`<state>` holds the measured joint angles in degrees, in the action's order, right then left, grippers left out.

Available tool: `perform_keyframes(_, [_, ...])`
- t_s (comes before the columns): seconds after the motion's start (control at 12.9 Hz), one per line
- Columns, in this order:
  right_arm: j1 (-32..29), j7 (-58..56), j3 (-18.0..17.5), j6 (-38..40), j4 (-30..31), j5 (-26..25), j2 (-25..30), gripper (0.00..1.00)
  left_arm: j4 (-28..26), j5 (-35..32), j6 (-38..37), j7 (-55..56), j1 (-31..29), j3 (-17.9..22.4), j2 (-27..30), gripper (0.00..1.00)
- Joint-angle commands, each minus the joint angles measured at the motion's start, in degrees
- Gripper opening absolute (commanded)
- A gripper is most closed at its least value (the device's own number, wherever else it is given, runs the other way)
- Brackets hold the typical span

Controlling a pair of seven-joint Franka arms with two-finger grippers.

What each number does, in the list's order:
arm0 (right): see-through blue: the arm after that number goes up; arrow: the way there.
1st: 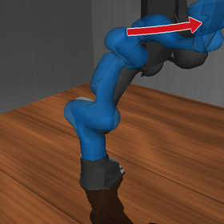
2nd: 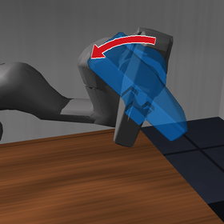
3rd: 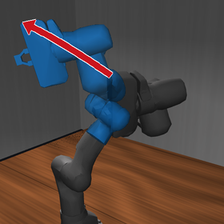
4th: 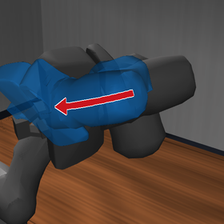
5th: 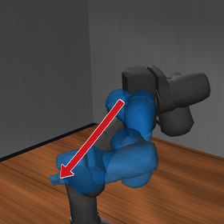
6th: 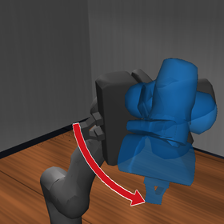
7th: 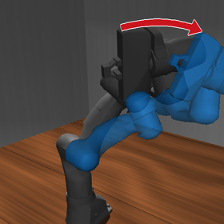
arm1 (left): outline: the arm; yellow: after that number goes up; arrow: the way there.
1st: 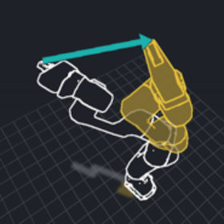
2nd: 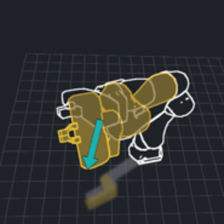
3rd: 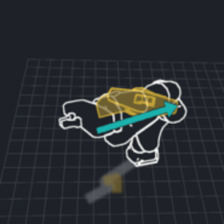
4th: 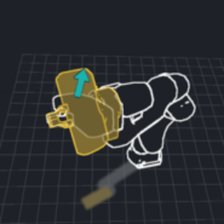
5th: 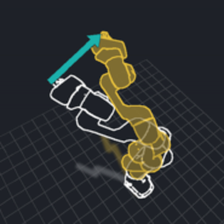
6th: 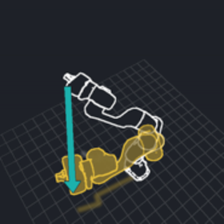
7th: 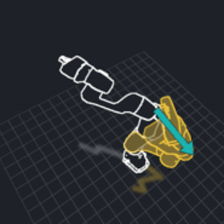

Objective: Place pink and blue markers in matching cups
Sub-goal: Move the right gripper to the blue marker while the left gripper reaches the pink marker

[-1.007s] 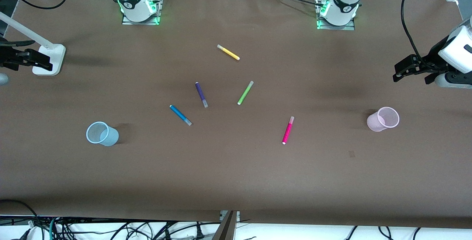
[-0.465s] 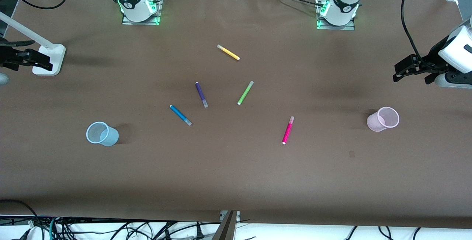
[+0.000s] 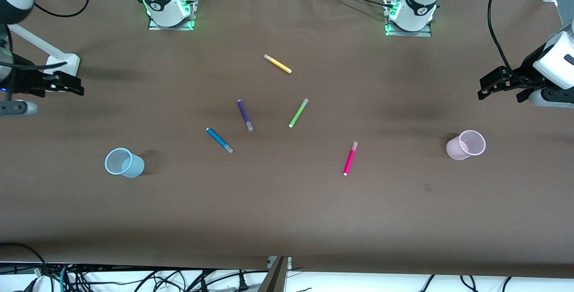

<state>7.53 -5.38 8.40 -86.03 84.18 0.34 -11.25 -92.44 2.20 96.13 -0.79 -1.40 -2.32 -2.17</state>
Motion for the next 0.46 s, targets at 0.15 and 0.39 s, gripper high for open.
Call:
perform_keyframes(0.15, [3.26, -0.42, -0.05, -2.37, -1.21, 3.44, -6.4, 1.0, 1.74, -0.09, -1.2, -0.09, 0.26, -0.23, -0.91, 1.0])
perform_keyframes(0.39, [6.61, -0.51, -0.14, -8.26, -1.03, 3.52, -10.44, 1.0, 1.39, -0.17, -1.03, -0.09, 1.84, -2.24, -2.48, 1.0])
